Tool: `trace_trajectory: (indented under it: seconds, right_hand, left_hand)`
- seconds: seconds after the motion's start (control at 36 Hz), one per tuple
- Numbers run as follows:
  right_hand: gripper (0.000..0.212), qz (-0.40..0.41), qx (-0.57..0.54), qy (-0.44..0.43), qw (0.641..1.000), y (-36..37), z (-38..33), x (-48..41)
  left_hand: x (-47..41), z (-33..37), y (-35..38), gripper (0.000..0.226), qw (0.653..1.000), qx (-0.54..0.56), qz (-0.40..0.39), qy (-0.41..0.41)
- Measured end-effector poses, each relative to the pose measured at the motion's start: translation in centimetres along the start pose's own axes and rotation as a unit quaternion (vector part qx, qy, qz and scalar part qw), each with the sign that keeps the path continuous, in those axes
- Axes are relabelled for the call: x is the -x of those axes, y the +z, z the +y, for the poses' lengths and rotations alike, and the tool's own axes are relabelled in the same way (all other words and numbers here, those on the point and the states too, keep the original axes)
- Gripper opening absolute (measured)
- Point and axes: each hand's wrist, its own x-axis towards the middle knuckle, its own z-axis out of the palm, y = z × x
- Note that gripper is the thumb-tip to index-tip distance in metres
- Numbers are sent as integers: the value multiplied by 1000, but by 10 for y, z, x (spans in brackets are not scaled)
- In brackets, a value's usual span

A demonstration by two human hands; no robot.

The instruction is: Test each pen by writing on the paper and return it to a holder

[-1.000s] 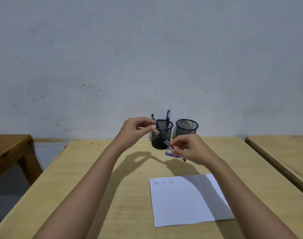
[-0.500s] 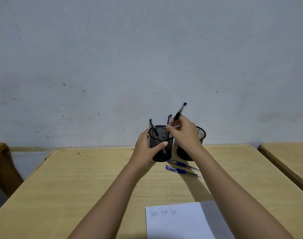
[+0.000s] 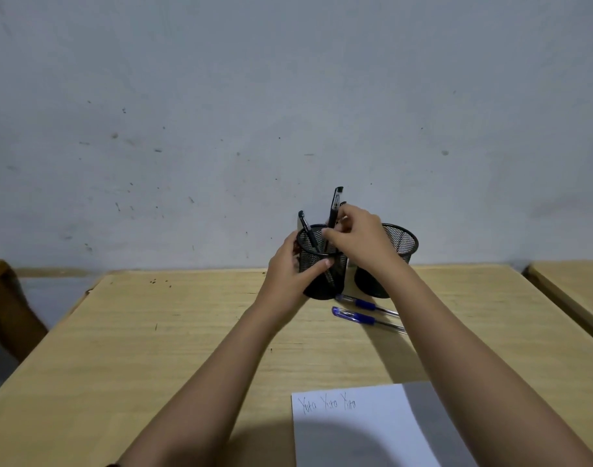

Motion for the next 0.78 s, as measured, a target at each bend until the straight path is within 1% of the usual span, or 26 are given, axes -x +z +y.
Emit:
trace_trajectory:
  seconds: [0.08,0.17,0.31,0.36,0.42,0.53,0.78]
  right_hand:
    - [14,8,15,2,1000,0,-1,-3]
    - [13,17,17,1,1000,0,-1,-5]
    - [28,46,16,-5,999,3,0,-6]
    - [30,63,10,-14,998,3,-1,-6]
    - [30,80,9,-23,996,0,-2,-6]
    - [27,106,-5,-34,994,-11,-3,-1]
    - [15,150,-45,-18,988,-46,5,32]
  left_hand:
    - [-1,-2,0,48,1000,-2,-2,-2]
    - [-1,-2,-1,48,1000,-9,0,-5]
    - [-1,0,-1,48,1000,-19,5,-5]
    - [-1,-1,-1,47,1000,-28,7,-6]
    - [-2,-3,-1,47,999,-36,14,-10]
    - [-2,-7,-1,60,997,-65,36,-6]
    - [6,0,3,46,994,-75,76,7]
